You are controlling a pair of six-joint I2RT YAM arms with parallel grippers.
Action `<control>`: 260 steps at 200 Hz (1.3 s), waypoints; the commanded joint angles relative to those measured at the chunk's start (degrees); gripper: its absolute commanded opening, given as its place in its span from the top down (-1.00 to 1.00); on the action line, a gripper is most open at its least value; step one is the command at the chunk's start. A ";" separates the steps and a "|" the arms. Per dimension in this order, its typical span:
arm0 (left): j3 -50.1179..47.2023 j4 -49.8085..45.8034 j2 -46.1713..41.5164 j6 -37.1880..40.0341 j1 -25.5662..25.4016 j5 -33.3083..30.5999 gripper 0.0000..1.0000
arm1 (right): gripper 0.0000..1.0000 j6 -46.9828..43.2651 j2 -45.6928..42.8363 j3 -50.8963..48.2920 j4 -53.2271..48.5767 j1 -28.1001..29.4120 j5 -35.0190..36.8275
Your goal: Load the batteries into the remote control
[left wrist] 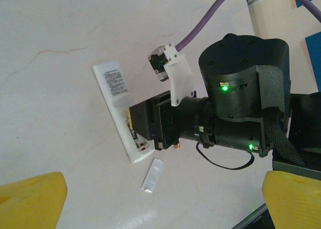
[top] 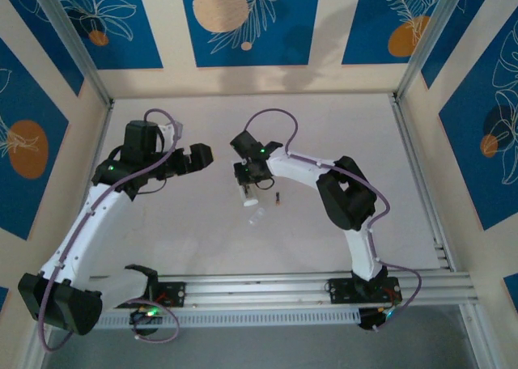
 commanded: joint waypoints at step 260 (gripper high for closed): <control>-1.17 0.04 -0.44 -1.20 1.16 0.57 -1.00 | 0.65 3.61 -2.05 -1.21 -2.46 1.45 2.47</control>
